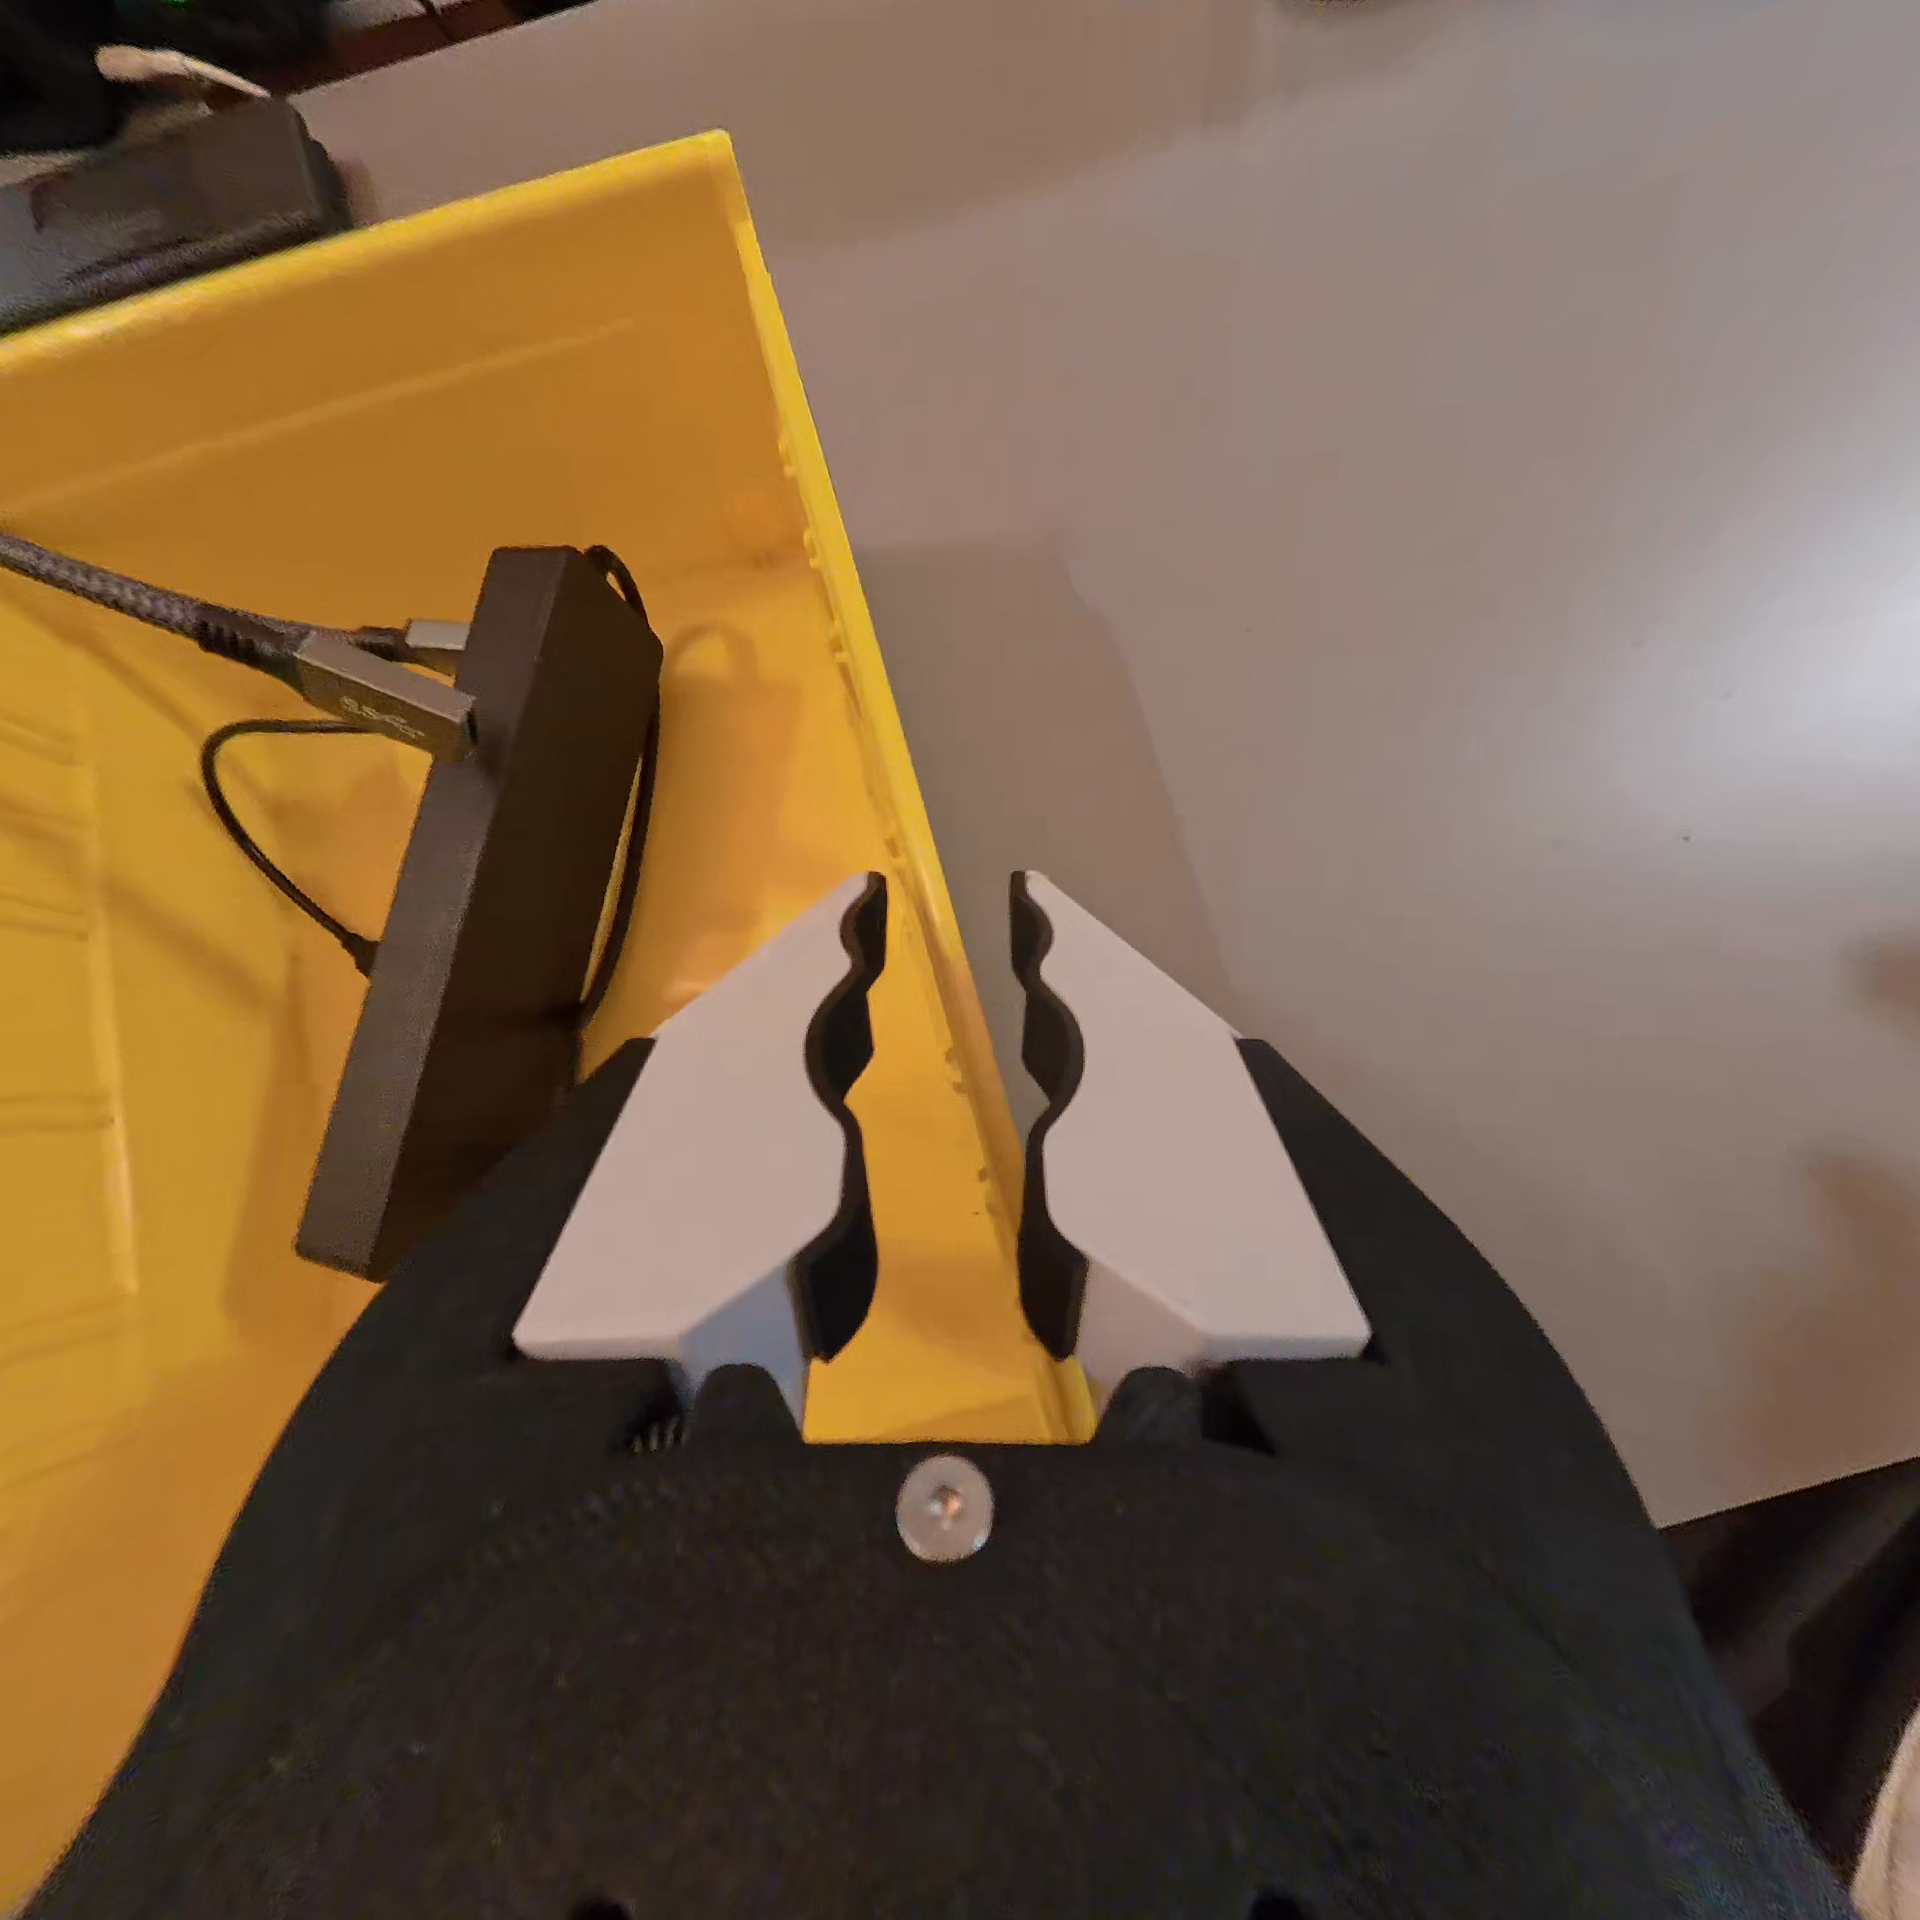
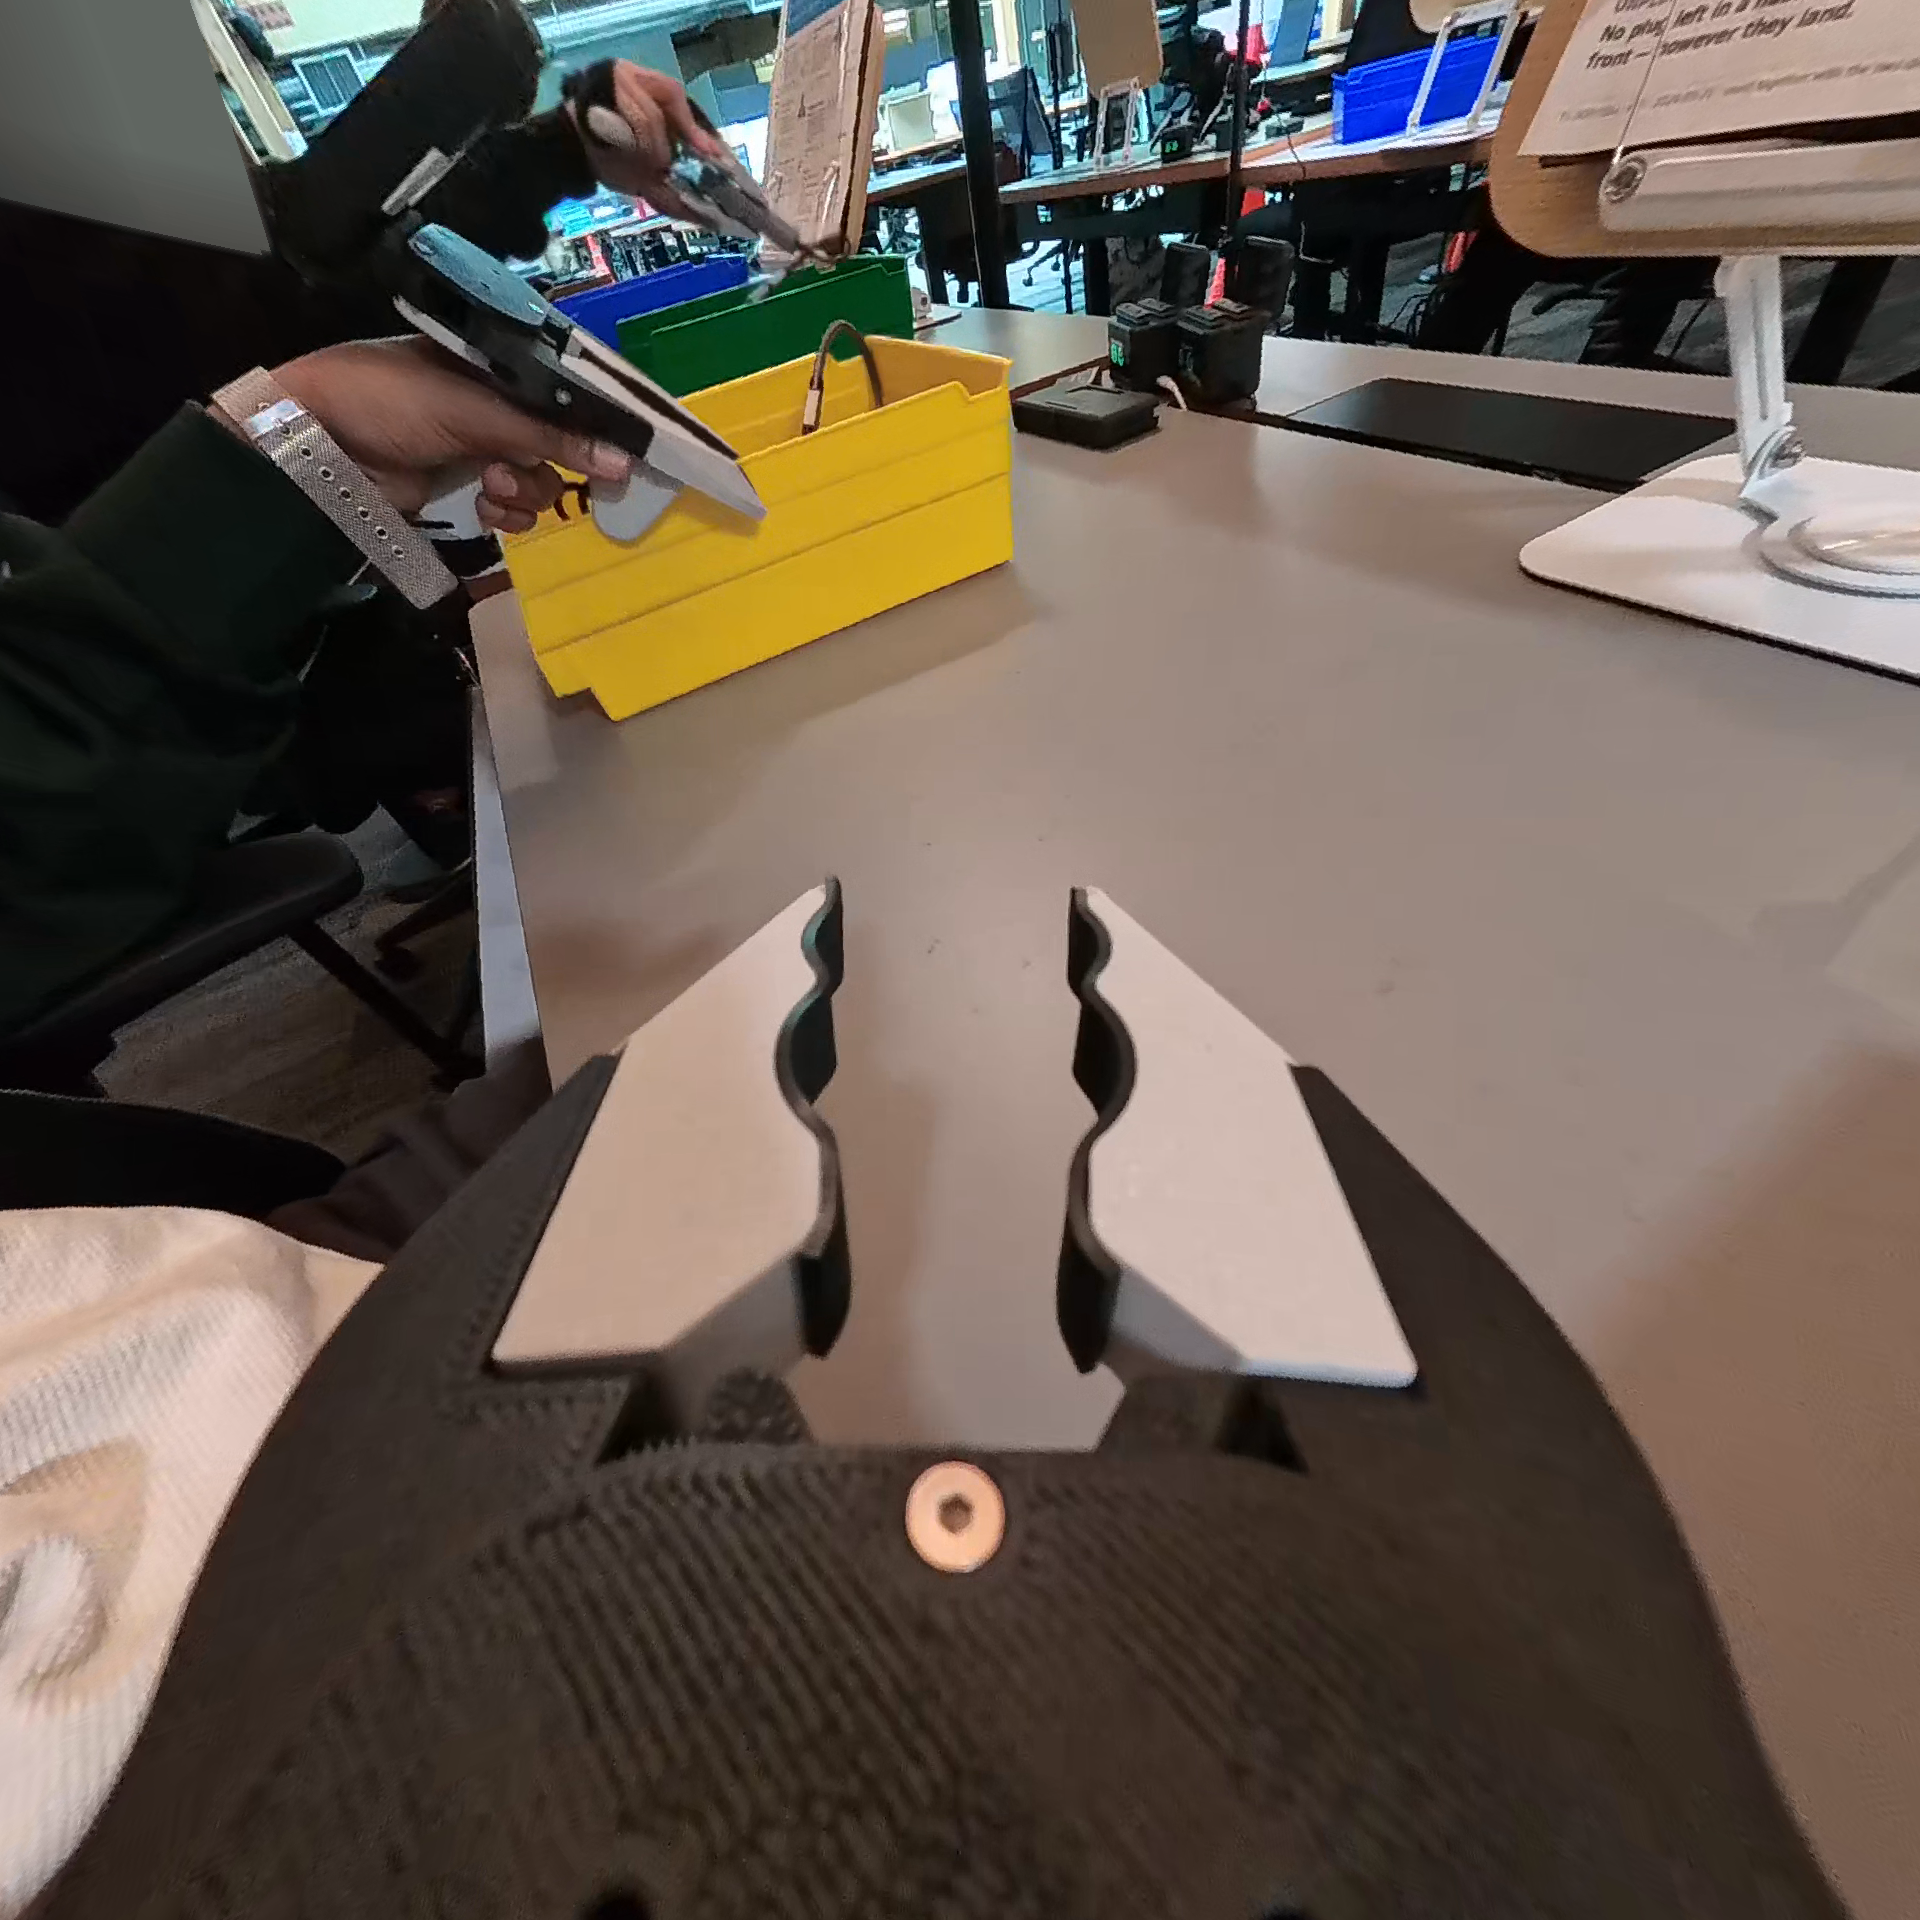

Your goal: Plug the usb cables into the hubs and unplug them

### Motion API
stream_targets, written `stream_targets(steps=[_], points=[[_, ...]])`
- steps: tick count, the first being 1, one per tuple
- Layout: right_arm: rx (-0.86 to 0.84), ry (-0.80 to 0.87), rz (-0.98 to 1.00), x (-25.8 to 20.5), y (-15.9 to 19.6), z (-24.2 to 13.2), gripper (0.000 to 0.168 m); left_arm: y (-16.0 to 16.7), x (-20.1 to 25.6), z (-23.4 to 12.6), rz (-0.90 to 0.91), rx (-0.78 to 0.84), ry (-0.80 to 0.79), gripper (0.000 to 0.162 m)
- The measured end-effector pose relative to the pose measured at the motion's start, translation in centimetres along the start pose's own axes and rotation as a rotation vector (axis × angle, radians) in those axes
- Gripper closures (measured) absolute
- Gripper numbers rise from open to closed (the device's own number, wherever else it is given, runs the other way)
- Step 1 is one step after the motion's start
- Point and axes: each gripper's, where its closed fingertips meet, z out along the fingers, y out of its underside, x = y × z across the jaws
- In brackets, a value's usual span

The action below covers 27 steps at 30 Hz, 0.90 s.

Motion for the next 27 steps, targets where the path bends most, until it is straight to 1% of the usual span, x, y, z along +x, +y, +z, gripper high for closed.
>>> stream_targets(steps=[1, 2, 3, 4, 6, 7, 9, 10, 11, 13, 14, 15, 16, 17, 19, 22, 23, 24, 25, 27], points=[[0.001, 0.005, 0.002, 0.1, 0.0, -0.1, 0.125, -0.4, -0.2, -0.3, 0.005, 0.021, -0.001, 0.133], [0.003, 0.010, 0.005, 0.1, 0.0, -0.3, 0.126, -1.1, -0.5, -0.8, 0.001, 0.056, 0.002, 0.131], [0.007, 0.015, 0.006, 0.2, 0.0, -0.5, 0.126, -1.9, -0.8, -1.4, -0.016, 0.100, 0.012, 0.136], [0.010, 0.022, 0.007, 0.2, 0.0, -0.7, 0.126, -2.7, -1.3, -2.2, -0.042, 0.147, 0.023, 0.137], [0.012, 0.035, 0.013, 0.4, 0.1, -1.1, 0.126, -4.2, -2.8, -3.7, -0.112, 0.253, 0.031, 0.134], [0.012, 0.041, 0.018, 0.5, 0.2, -1.3, 0.126, -4.8, -4.4, -4.4, -0.147, 0.301, -0.014, 0.130], [0.012, 0.053, 0.029, 0.7, 0.4, -1.7, 0.126, -4.4, -8.3, -5.0, -0.145, 0.318, -0.194, 0.120], [0.013, 0.061, 0.033, 0.7, 0.4, -1.9, 0.126, -3.6, -10.2, -4.8, -0.110, 0.277, -0.304, 0.115], [0.015, 0.069, 0.037, 0.8, 0.5, -2.1, 0.126, -2.3, -11.8, -4.3, -0.060, 0.201, -0.397, 0.110], [0.019, 0.086, 0.042, 1.0, 0.5, -2.6, 0.126, 0.3, -14.0, -2.7, 0.047, 0.012, -0.540, 0.100], [0.020, 0.095, 0.043, 1.0, 0.6, -2.8, 0.126, 1.2, -14.7, -1.8, 0.088, -0.066, -0.583, 0.096], [0.019, 0.104, 0.044, 1.1, 0.7, -3.0, 0.126, 2.1, -14.8, -0.7, 0.120, -0.131, -0.590, 0.097], [0.015, 0.113, 0.045, 1.2, 0.8, -3.1, 0.126, 2.3, -14.9, 0.1, 0.129, -0.150, -0.605, 0.116], [0.011, 0.122, 0.046, 1.2, 1.0, -3.3, 0.126, 2.3, -14.6, 1.0, 0.129, -0.145, -0.586, 0.135], [0.006, 0.138, 0.046, 1.3, 1.2, -3.6, 0.126, 1.8, -13.2, 2.3, 0.118, -0.123, -0.497, 0.160], [0.003, 0.162, 0.041, 1.5, 1.4, -4.0, 0.126, 1.5, -12.6, 2.7, 0.088, -0.131, -0.449, 0.160], [0.002, 0.167, 0.042, 1.5, 1.4, -4.1, 0.126, 1.3, -12.4, 2.7, 0.062, -0.122, -0.418, 0.157], [0.003, 0.170, 0.044, 1.6, 1.4, -4.2, 0.126, 0.7, -12.1, 2.6, 0.028, -0.091, -0.379, 0.143], [0.004, 0.172, 0.046, 1.6, 1.5, -4.3, 0.126, -0.1, -11.6, 2.4, -0.007, -0.048, -0.335, 0.124], [0.004, 0.175, 0.049, 1.7, 1.5, -4.4, 0.126, -1.7, -11.0, 1.7, -0.051, 0.039, -0.280, 0.124]])
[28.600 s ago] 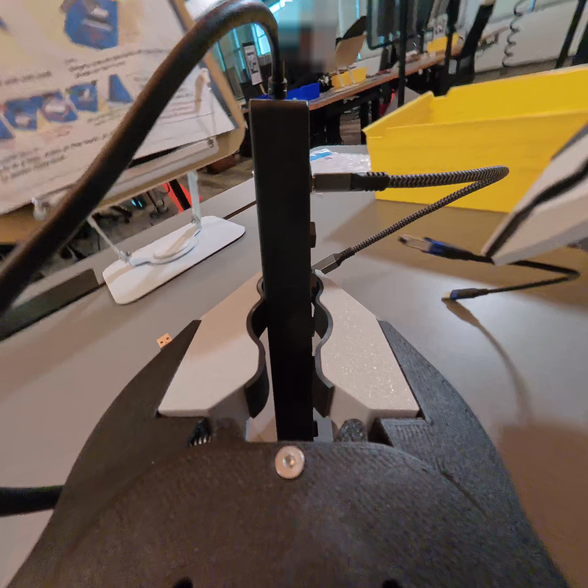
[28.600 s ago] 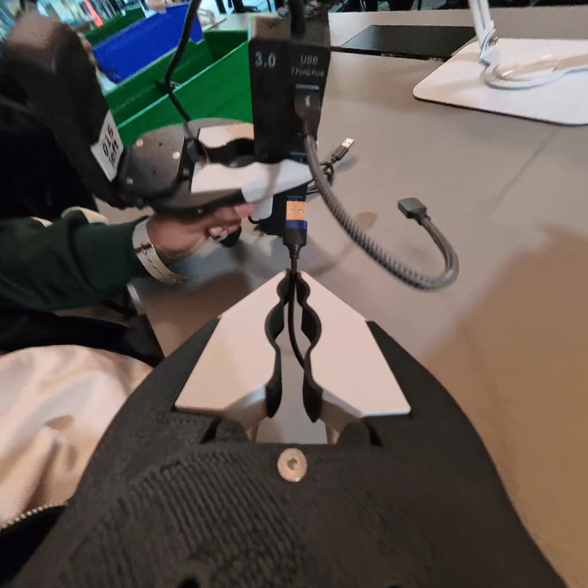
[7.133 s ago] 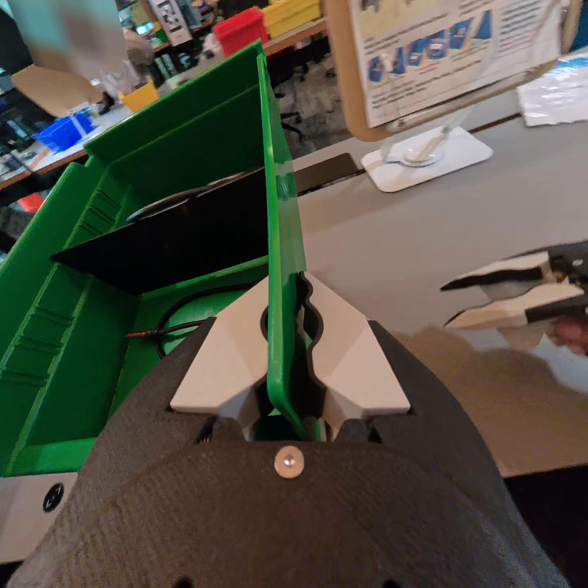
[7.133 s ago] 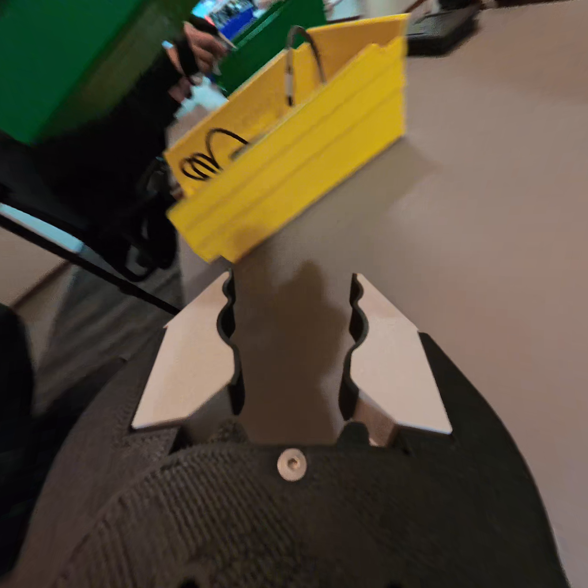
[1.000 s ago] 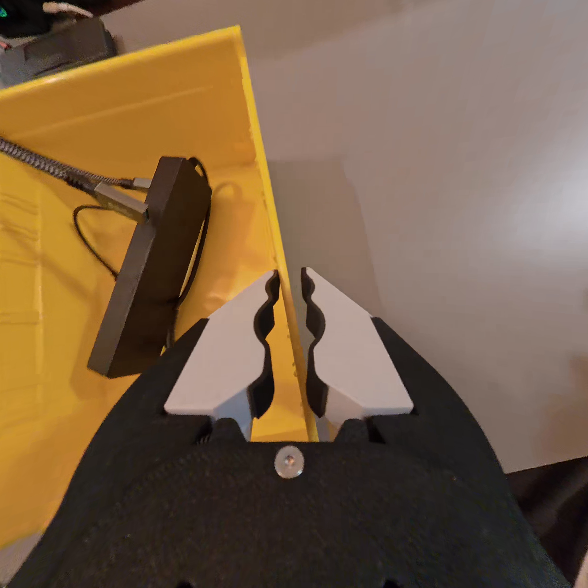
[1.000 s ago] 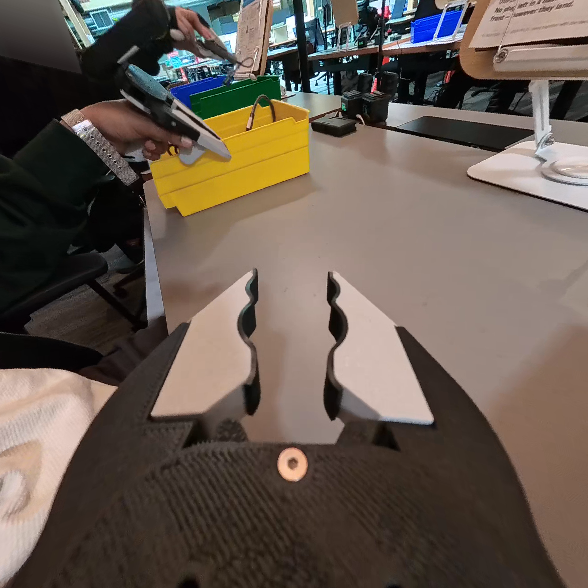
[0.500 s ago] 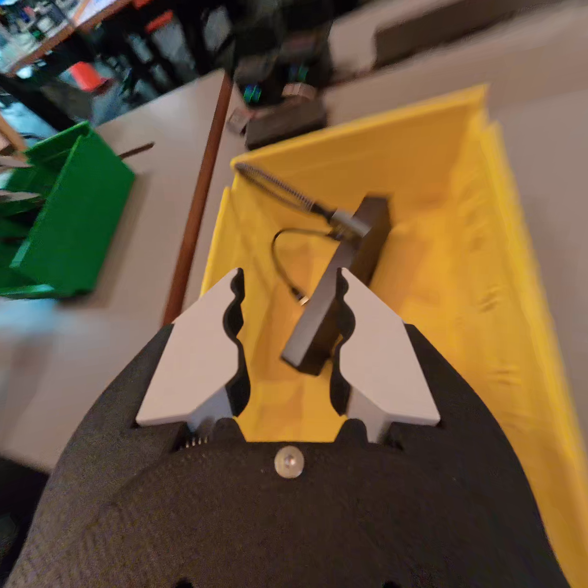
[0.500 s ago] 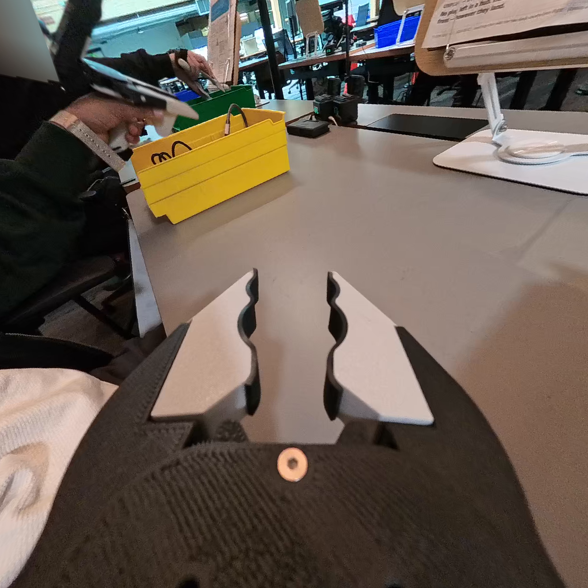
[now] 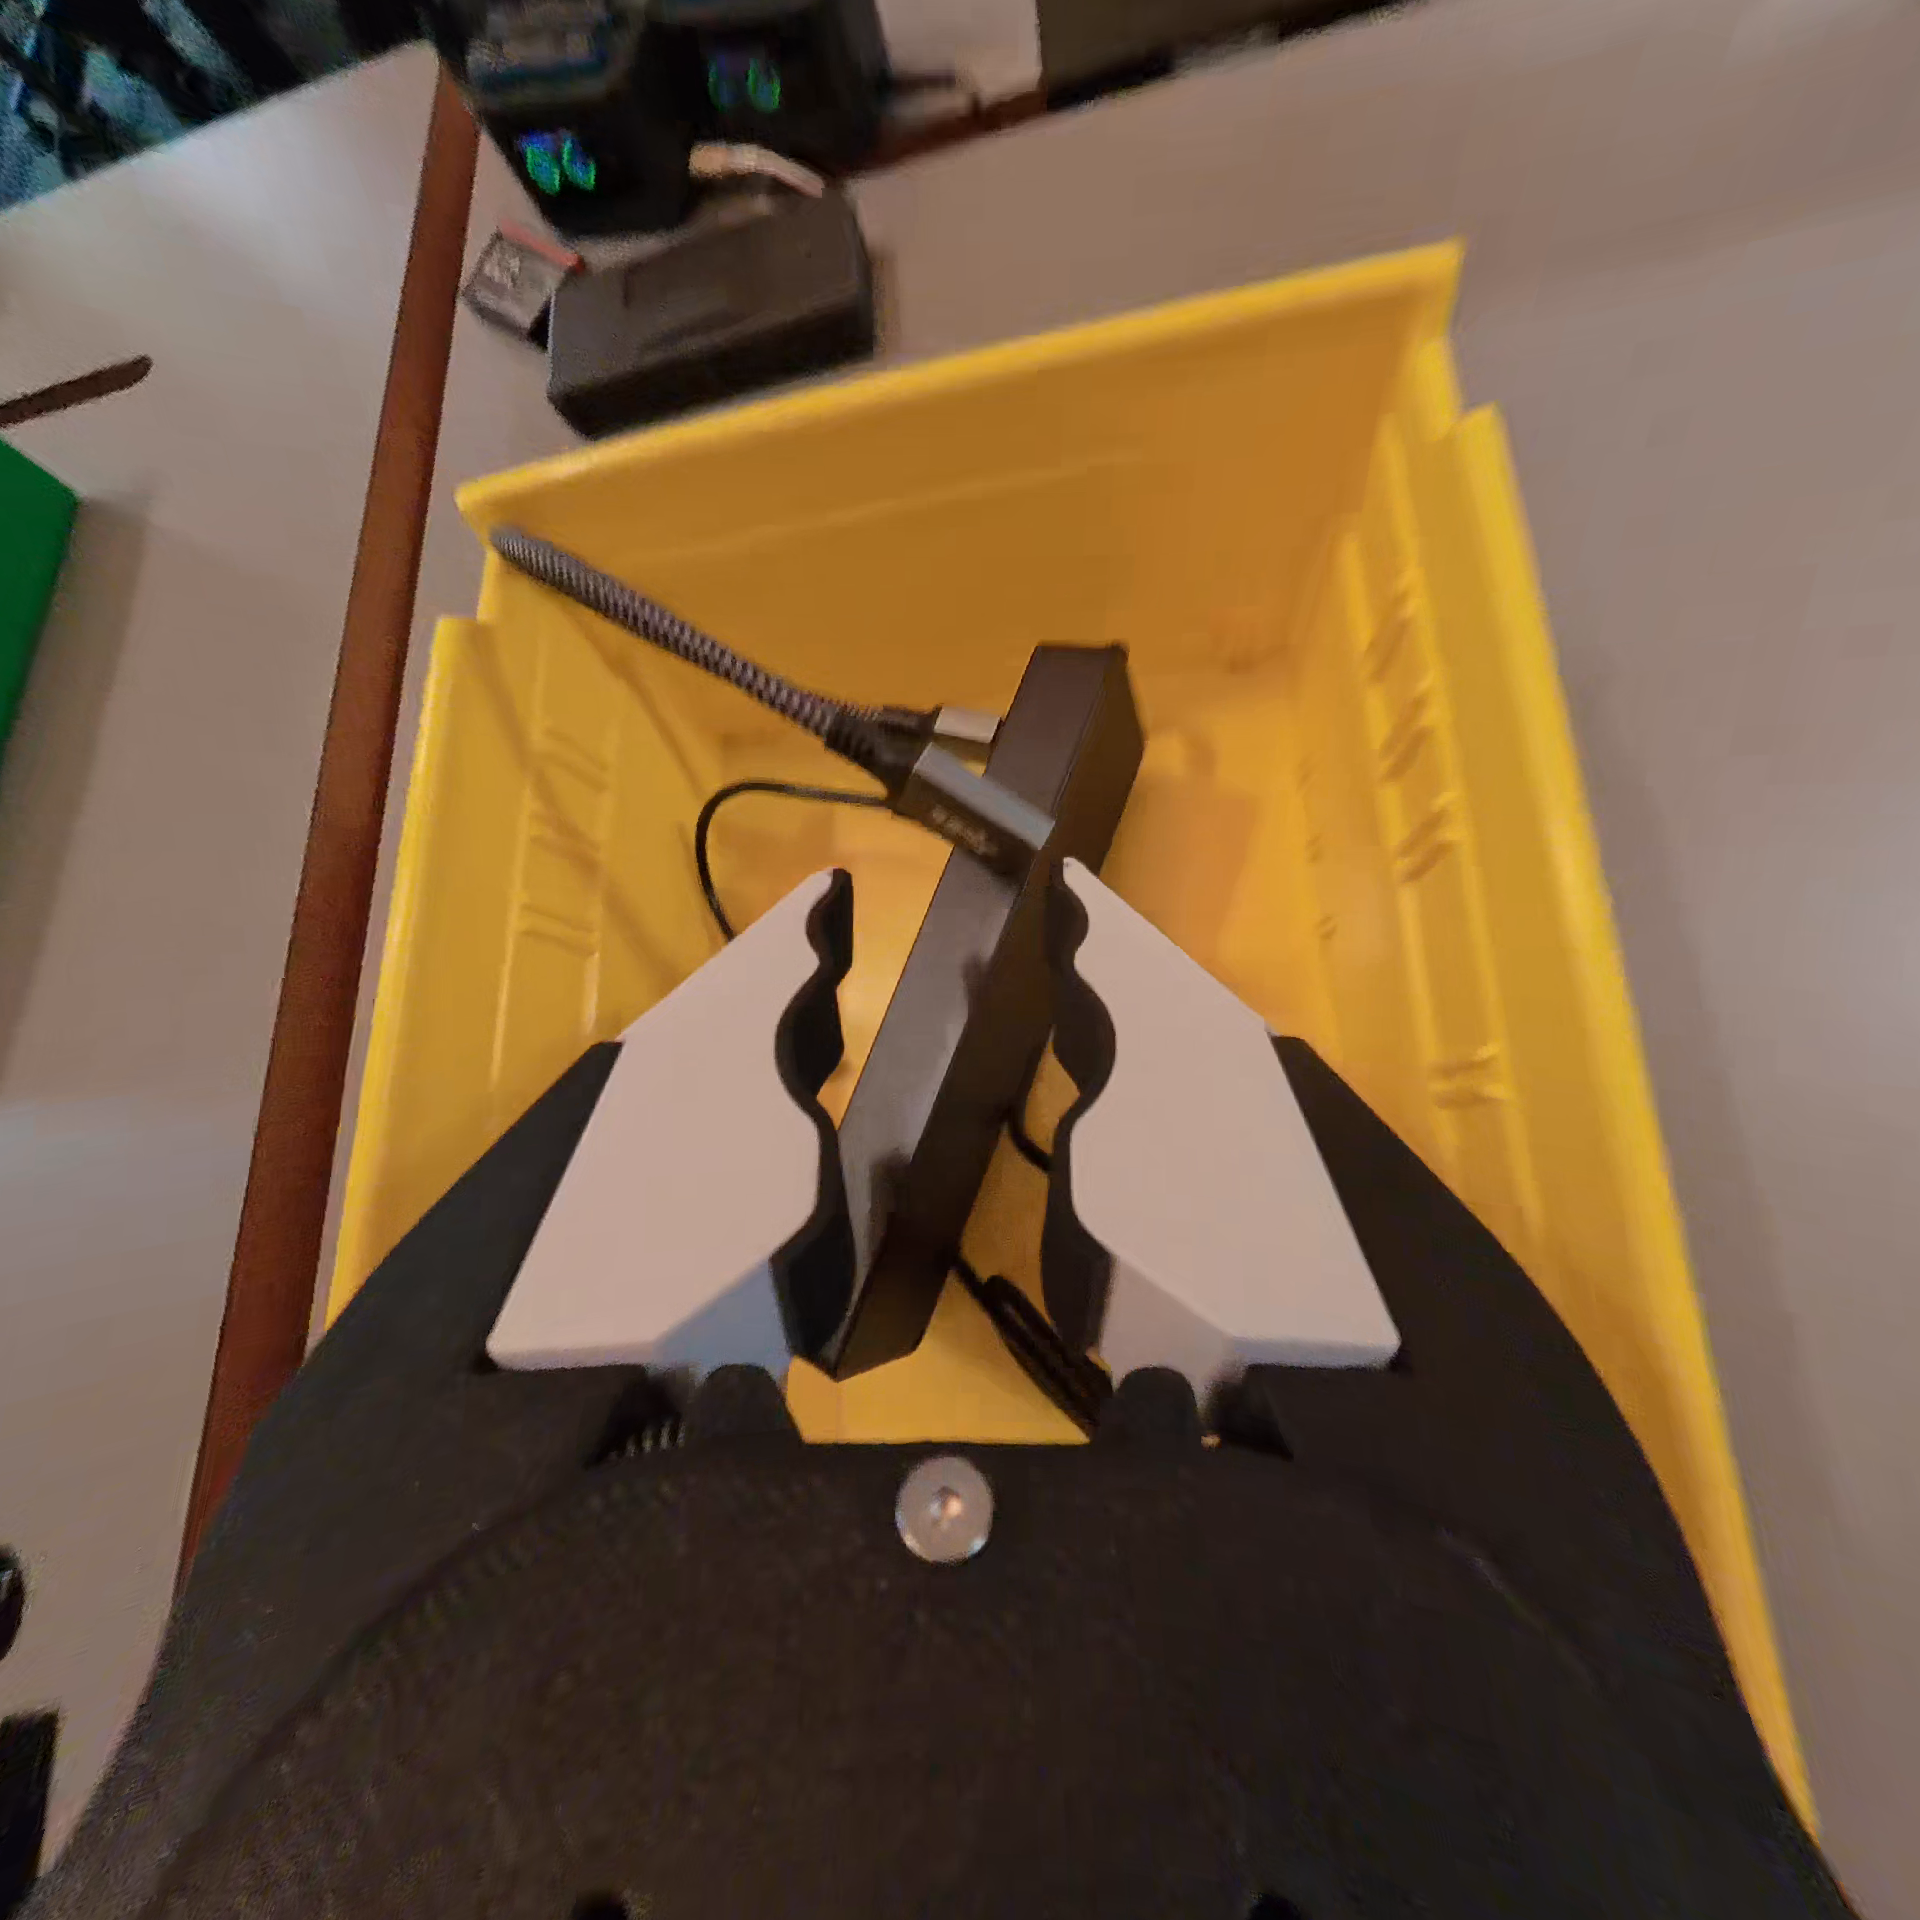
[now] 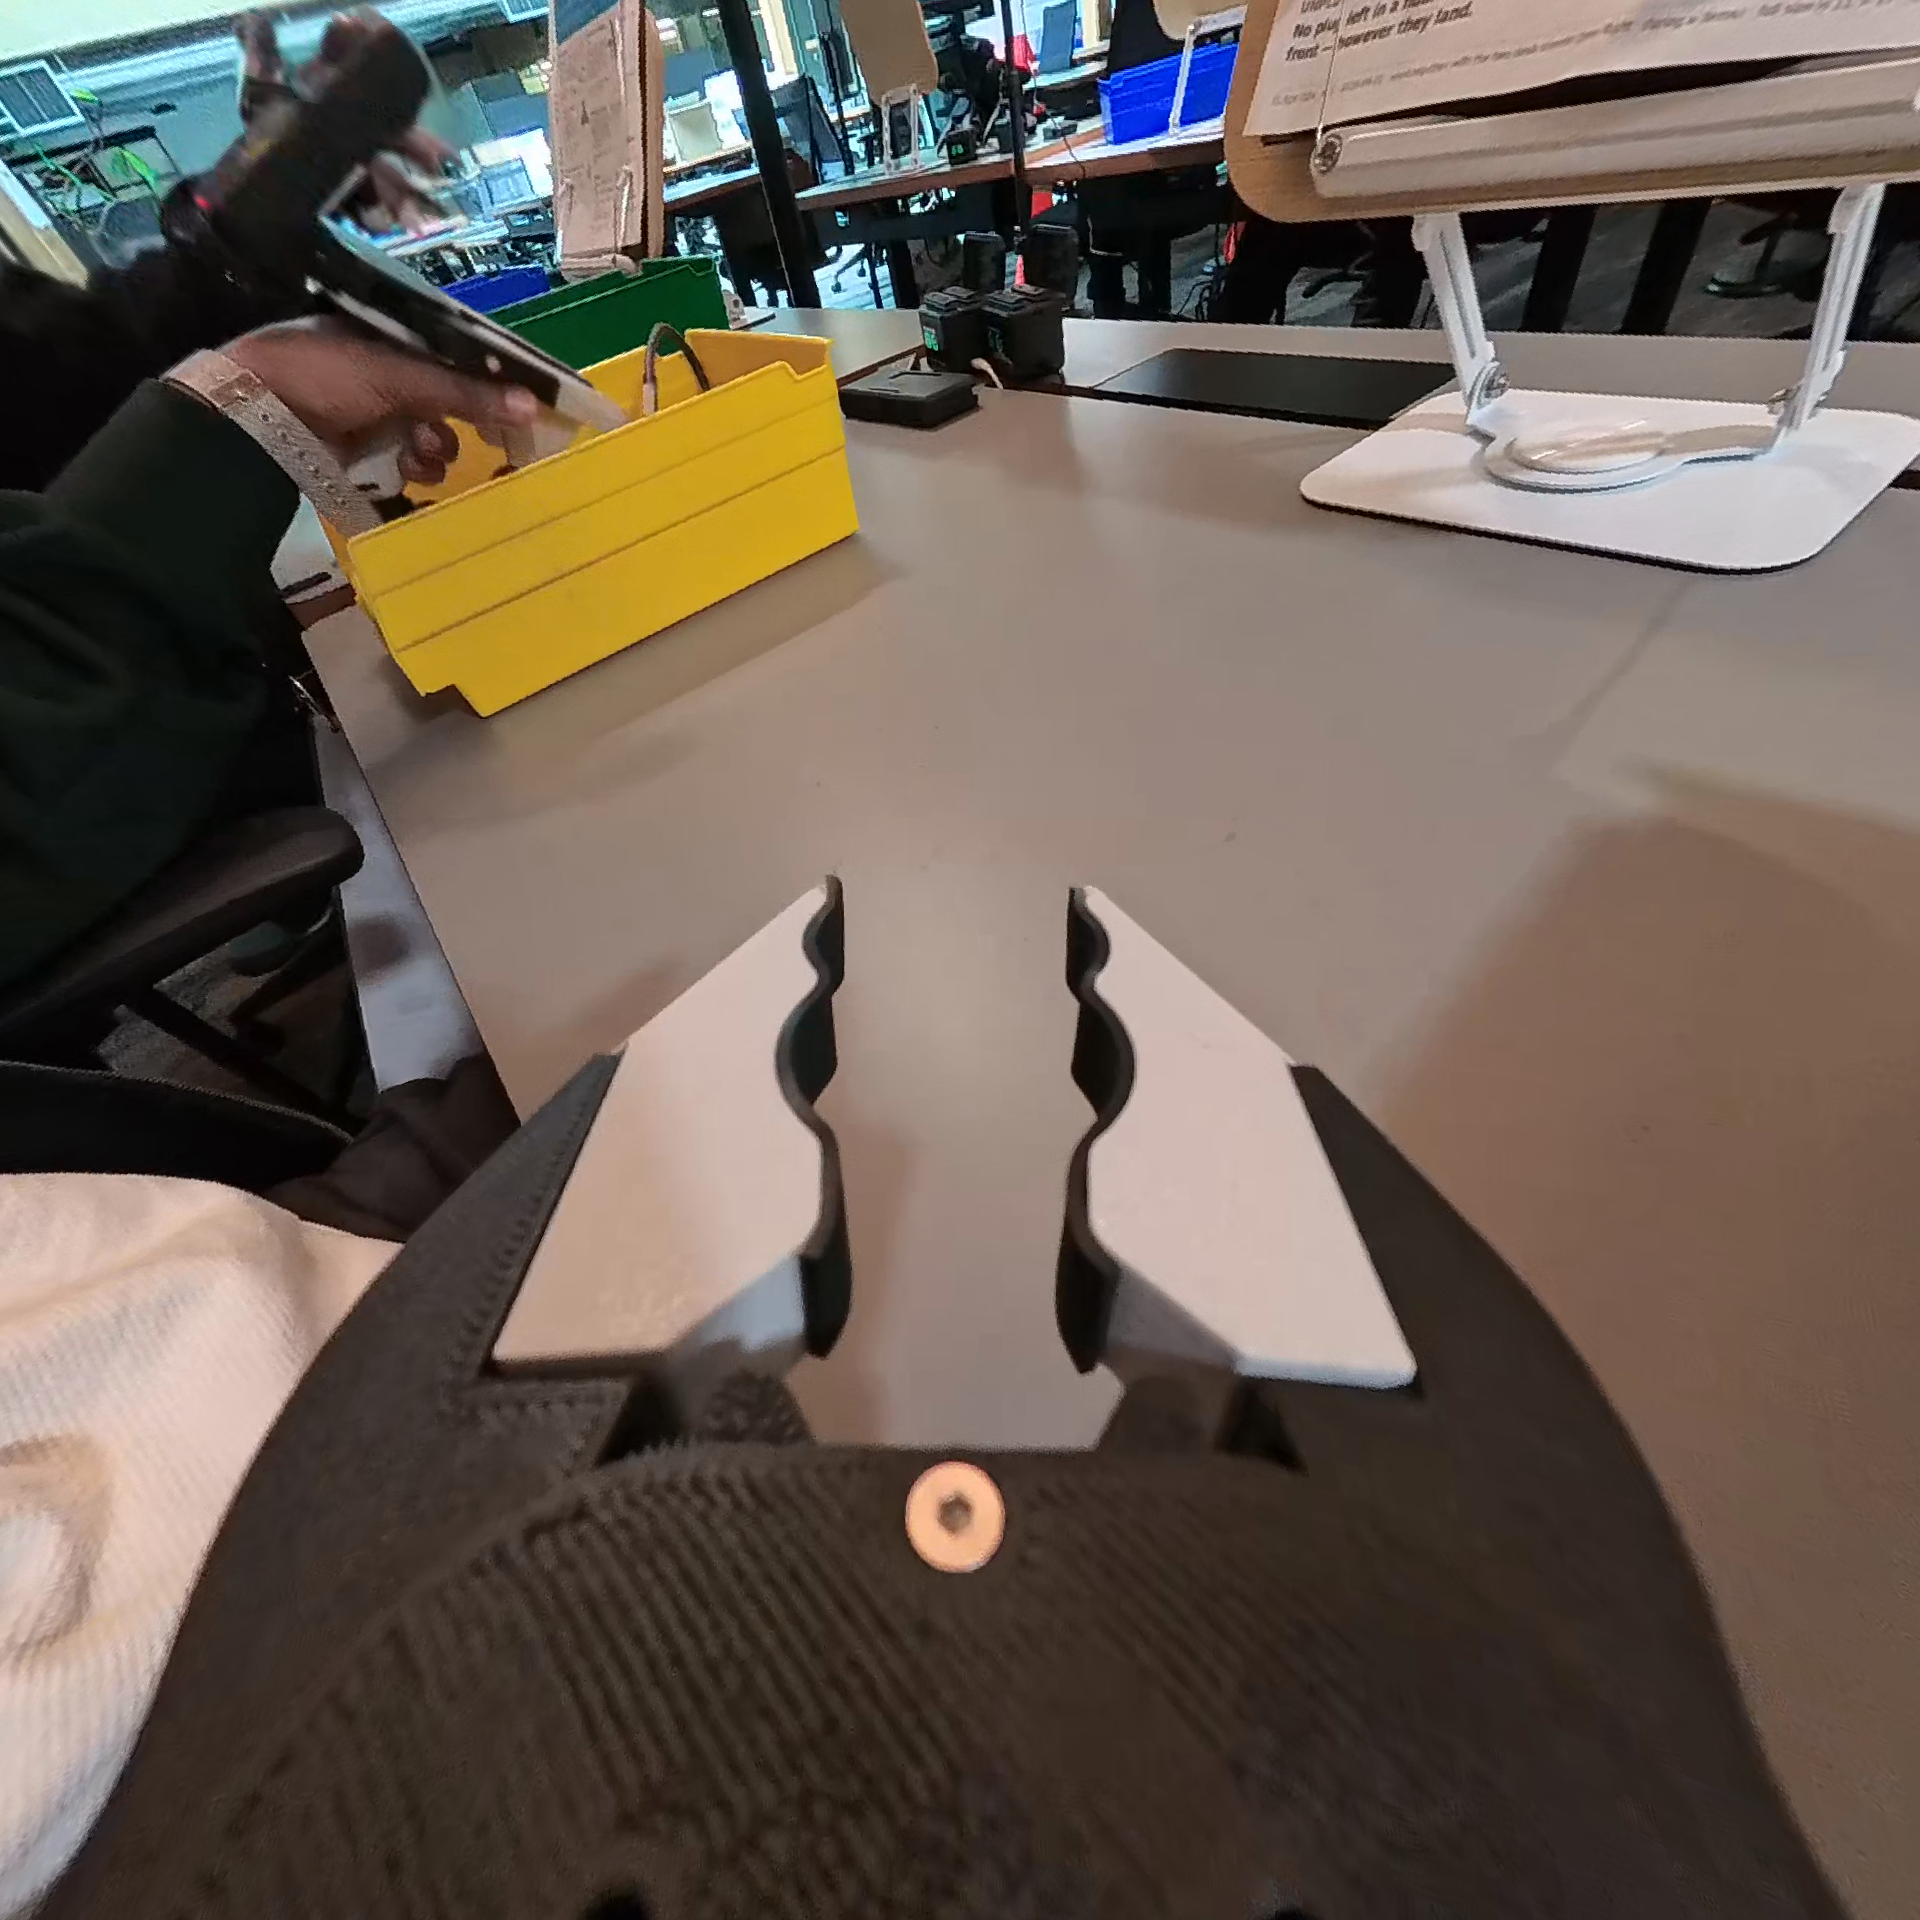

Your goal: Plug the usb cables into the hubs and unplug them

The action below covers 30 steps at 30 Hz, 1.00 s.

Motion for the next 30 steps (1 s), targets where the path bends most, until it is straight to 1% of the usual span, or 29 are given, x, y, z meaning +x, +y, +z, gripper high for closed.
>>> stream_targets(steps=[2, 4, 6, 7, 9, 10, 11, 14, 15, 18, 19, 21, 24, 27, 30], points=[[-0.002, -0.001, 0.002, 0.1, 0.1, 0.0, 0.126, -0.3, 0.0, -0.3, 0.034, 0.014, -0.012, 0.124], [-0.005, -0.008, 0.008, 0.0, 0.1, 0.1, 0.126, 1.5, -0.4, 0.4, 0.109, -0.084, -0.055, 0.121], [-0.008, -0.017, 0.014, -0.1, 0.2, 0.2, 0.126, 3.9, -0.1, 1.8, 0.132, -0.190, -0.042, 0.114], [-0.006, -0.020, 0.015, -0.1, 0.2, 0.2, 0.126, 4.7, -0.1, 2.5, 0.123, -0.215, -0.043, 0.114], [-0.005, -0.020, 0.012, -0.2, 0.1, 0.2, 0.126, 5.5, -0.1, 3.5, 0.123, -0.240, -0.053, 0.105], [-0.008, -0.020, 0.010, -0.2, 0.2, 0.3, 0.126, 5.6, -0.1, 3.7, 0.129, -0.240, -0.063, 0.101], [-0.012, -0.021, 0.012, -0.2, 0.3, 0.3, 0.126, 5.6, -0.2, 3.8, 0.140, -0.238, -0.072, 0.101], [-0.020, -0.026, 0.020, -0.2, 0.4, 0.4, 0.126, 5.4, 0.2, 3.9, 0.211, -0.232, -0.081, 0.113], [-0.022, -0.026, 0.021, -0.1, 0.5, 0.5, 0.126, 5.4, 0.5, 3.9, 0.238, -0.235, -0.070, 0.122], [-0.022, -0.030, 0.029, -0.1, 0.5, 0.4, 0.126, 4.9, 1.1, 3.7, 0.218, -0.218, -0.035, 0.138], [-0.020, -0.032, 0.031, -0.1, 0.5, 0.4, 0.126, 4.5, 1.1, 3.6, 0.219, -0.208, -0.032, 0.139], [-0.018, -0.033, 0.034, -0.1, 0.4, 0.4, 0.126, 3.4, 0.5, 2.9, 0.227, -0.167, -0.079, 0.139], [-0.017, -0.035, 0.037, -0.1, 0.4, 0.4, 0.126, 0.4, -1.1, 0.6, 0.222, -0.060, -0.180, 0.139], [-0.020, -0.038, 0.039, -0.1, 0.5, 0.5, 0.126, -3.9, -2.2, -3.5, 0.182, 0.125, -0.263, 0.139], [-0.020, -0.041, 0.043, -0.1, 0.5, 0.5, 0.126, -8.3, -2.8, -9.0, 0.154, 0.347, -0.346, 0.139]])
